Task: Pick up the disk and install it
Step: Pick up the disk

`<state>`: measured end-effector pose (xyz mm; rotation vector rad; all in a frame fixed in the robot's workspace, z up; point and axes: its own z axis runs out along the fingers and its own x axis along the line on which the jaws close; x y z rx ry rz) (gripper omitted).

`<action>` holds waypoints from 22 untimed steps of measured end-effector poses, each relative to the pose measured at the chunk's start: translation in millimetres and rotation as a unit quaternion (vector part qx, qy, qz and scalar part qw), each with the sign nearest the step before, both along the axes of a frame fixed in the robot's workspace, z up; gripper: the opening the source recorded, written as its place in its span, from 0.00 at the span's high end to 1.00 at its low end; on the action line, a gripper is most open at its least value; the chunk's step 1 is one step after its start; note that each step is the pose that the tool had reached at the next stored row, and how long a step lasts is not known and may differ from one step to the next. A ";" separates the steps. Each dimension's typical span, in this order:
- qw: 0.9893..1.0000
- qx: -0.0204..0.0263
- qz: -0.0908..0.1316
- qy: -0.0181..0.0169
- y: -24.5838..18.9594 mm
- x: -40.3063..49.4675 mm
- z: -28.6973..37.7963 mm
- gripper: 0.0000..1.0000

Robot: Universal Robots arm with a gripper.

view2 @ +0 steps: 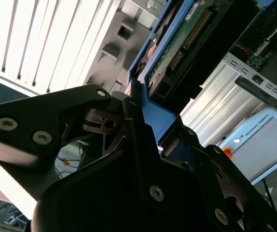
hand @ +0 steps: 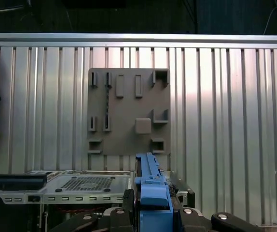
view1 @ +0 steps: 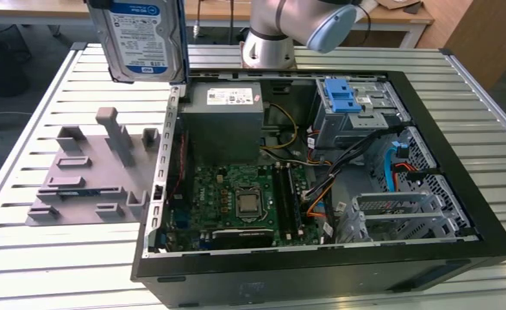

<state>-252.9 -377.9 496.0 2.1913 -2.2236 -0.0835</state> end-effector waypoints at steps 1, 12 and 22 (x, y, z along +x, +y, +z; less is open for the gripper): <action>1.000 0.000 0.000 0.000 -0.5 2.1 0.0 0.64; 1.000 0.000 0.000 0.003 -3.9 19.6 0.0 0.64; 1.000 0.001 0.000 0.004 -6.8 28.4 0.0 0.64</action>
